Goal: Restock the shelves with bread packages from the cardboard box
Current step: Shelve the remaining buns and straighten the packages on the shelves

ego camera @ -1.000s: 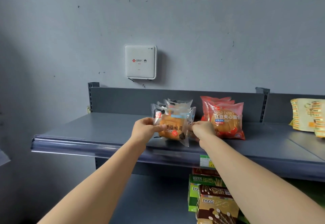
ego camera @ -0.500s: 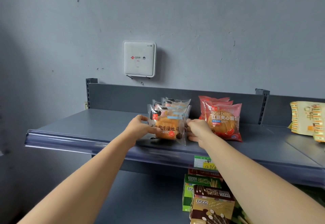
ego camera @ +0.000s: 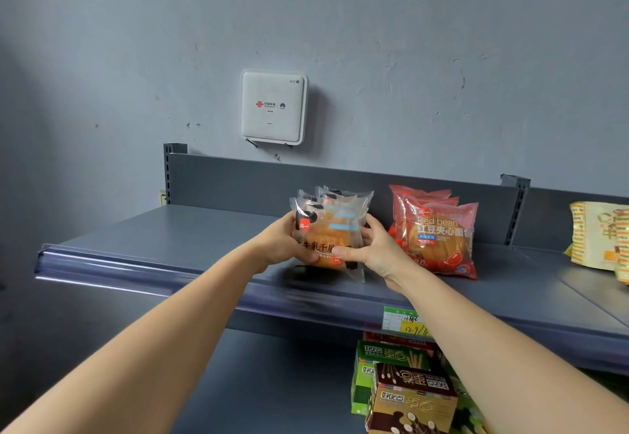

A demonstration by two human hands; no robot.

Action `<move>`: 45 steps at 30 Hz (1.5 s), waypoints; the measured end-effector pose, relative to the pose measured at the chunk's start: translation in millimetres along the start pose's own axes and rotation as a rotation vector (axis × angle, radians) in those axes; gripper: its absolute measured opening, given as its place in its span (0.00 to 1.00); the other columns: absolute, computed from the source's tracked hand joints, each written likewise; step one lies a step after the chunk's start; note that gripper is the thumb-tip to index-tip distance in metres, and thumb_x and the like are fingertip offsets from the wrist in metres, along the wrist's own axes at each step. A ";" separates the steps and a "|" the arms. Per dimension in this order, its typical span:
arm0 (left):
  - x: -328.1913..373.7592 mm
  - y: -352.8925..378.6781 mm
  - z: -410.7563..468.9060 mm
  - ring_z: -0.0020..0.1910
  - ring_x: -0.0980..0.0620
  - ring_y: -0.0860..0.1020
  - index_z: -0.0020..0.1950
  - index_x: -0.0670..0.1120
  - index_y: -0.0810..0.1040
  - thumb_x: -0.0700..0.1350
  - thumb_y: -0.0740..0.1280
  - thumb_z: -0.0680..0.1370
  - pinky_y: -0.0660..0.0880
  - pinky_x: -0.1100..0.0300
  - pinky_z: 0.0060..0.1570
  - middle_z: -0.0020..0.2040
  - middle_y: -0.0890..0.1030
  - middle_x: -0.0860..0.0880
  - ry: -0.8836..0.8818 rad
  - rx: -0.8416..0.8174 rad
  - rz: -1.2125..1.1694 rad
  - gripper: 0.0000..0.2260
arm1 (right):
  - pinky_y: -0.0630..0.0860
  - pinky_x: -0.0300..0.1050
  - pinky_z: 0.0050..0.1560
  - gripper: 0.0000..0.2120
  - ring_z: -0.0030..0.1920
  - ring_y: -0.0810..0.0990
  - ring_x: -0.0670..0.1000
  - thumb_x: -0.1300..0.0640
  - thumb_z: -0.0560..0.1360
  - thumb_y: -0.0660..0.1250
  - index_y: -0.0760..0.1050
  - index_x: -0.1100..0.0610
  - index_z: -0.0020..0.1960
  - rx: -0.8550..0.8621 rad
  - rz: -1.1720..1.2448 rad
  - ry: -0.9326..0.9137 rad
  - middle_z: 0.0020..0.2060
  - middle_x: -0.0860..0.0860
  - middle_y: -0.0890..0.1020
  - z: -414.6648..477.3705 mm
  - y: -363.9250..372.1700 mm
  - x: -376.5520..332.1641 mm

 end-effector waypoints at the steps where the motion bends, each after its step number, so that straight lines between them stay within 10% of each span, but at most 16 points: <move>1: -0.8 -2.0 1.8 0.50 0.49 0.81 0.67 0.44 0.67 0.25 0.70 0.68 0.80 0.58 0.48 0.53 0.81 0.45 0.009 -0.021 0.006 0.31 | 0.68 0.54 0.69 0.55 0.67 0.72 0.51 0.55 0.60 0.82 0.53 0.50 0.78 -0.001 -0.005 -0.008 0.68 0.50 0.73 1.3 -0.6 -0.9; 4: -5.0 -20.9 8.1 0.64 0.49 0.75 0.73 0.50 0.62 0.50 0.78 0.66 0.72 0.50 0.64 0.66 0.76 0.47 0.009 -0.121 -0.031 0.40 | 0.66 0.54 0.71 0.64 0.66 0.73 0.50 0.45 0.51 0.84 0.52 0.47 0.78 -0.022 -0.025 -0.006 0.67 0.49 0.74 4.7 -2.5 -1.9; 7: -4.0 -39.0 17.7 0.77 0.51 0.57 0.78 0.56 0.49 0.77 0.63 0.61 0.55 0.43 0.74 0.79 0.56 0.50 -0.062 -0.018 -0.256 0.52 | 0.60 0.48 0.71 0.67 0.68 0.69 0.49 0.36 0.48 0.81 0.49 0.47 0.78 -0.030 0.037 0.019 0.69 0.48 0.72 6.0 -1.3 -4.8; 12: -10.7 -31.2 46.1 0.78 0.49 0.50 0.79 0.52 0.49 0.82 0.46 0.61 0.45 0.42 0.75 0.79 0.50 0.51 -0.222 0.039 -0.347 0.54 | 0.65 0.49 0.67 0.38 0.64 0.73 0.49 0.23 0.68 0.51 0.72 0.48 0.65 0.077 0.325 0.137 0.63 0.49 0.77 12.0 2.8 -16.9; 15: -6.2 -21.4 50.9 0.67 0.45 0.74 0.69 0.48 0.73 0.82 0.46 0.62 0.63 0.47 0.70 0.67 0.76 0.45 -0.241 0.011 -0.355 0.50 | 0.68 0.55 0.66 0.43 0.64 0.76 0.55 0.25 0.72 0.39 0.74 0.51 0.65 0.110 0.470 0.208 0.62 0.53 0.79 20.0 2.1 -14.4; 19: 1.9 -4.0 54.8 0.41 0.48 0.84 0.49 0.47 0.80 0.72 0.43 0.74 0.77 0.54 0.45 0.41 0.86 0.46 -0.217 -0.054 -0.452 0.37 | 0.73 0.55 0.57 0.47 0.61 0.78 0.57 0.25 0.71 0.36 0.75 0.55 0.65 0.124 0.484 0.239 0.59 0.56 0.80 18.5 6.6 -16.3; 23: -1.0 -9.1 56.5 0.56 0.42 0.80 0.56 0.46 0.80 0.77 0.44 0.69 0.74 0.47 0.61 0.53 0.84 0.43 -0.222 -0.018 -0.342 0.42 | 0.66 0.58 0.65 0.44 0.69 0.71 0.58 0.26 0.72 0.36 0.71 0.53 0.70 0.222 0.432 0.261 0.68 0.57 0.74 18.9 3.9 -15.1; 27: -43.8 -25.7 109.1 0.61 0.47 0.73 0.63 0.45 0.76 0.86 0.54 0.43 0.62 0.43 0.70 0.64 0.74 0.51 -0.297 0.047 -0.404 0.62 | 0.62 0.62 0.71 0.48 0.72 0.67 0.59 0.21 0.68 0.39 0.69 0.52 0.72 0.342 0.416 0.301 0.72 0.55 0.69 31.0 -1.7 -6.2; 32: -17.0 -20.4 94.5 0.68 0.43 0.72 0.67 0.45 0.73 0.84 0.56 0.49 0.61 0.42 0.71 0.65 0.77 0.43 -0.292 0.065 -0.433 0.60 | 0.56 0.65 0.73 0.73 0.74 0.65 0.57 0.12 0.35 0.49 0.65 0.48 0.74 0.265 0.394 0.305 0.74 0.51 0.68 62.2 -17.6 12.3; 37: 3.8 -9.2 88.4 0.34 0.43 0.82 0.43 0.42 0.77 0.73 0.46 0.73 0.79 0.49 0.43 0.29 0.83 0.42 -0.291 0.105 -0.389 0.37 | 0.65 0.59 0.71 0.48 0.68 0.73 0.59 0.21 0.68 0.42 0.71 0.55 0.69 0.286 0.446 0.357 0.67 0.58 0.75 52.7 -11.9 -16.0; 39: 2.8 -7.8 97.9 0.29 0.44 0.83 0.47 0.40 0.77 0.74 0.46 0.72 0.80 0.53 0.32 0.31 0.84 0.42 -0.298 0.094 -0.421 0.39 | 0.73 0.58 0.63 0.44 0.62 0.78 0.60 0.25 0.72 0.41 0.76 0.56 0.62 0.248 0.467 0.323 0.60 0.59 0.80 61.3 -12.4 -12.9; 41: 0.9 -5.8 105.9 0.40 0.40 0.84 0.57 0.37 0.76 0.78 0.49 0.67 0.81 0.47 0.42 0.44 0.84 0.38 -0.313 0.045 -0.430 0.46 | 0.78 0.56 0.54 0.43 0.58 0.80 0.59 0.25 0.72 0.41 0.77 0.56 0.61 0.227 0.498 0.277 0.58 0.59 0.81 68.5 -10.5 -14.0; 45: -1.4 -8.0 109.2 0.39 0.38 0.84 0.54 0.37 0.77 0.77 0.46 0.68 0.80 0.47 0.35 0.44 0.84 0.37 -0.326 0.036 -0.501 0.46 | 0.74 0.60 0.63 0.43 0.57 0.81 0.60 0.24 0.71 0.42 0.79 0.56 0.56 0.309 0.516 0.232 0.55 0.58 0.83 79.5 -15.4 -9.6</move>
Point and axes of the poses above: each hand's wrist, its own z-axis towards the middle knuckle, its own y-axis out of the palm, x = y × z, the point moved 2 cm from there along z, towards the middle knuckle
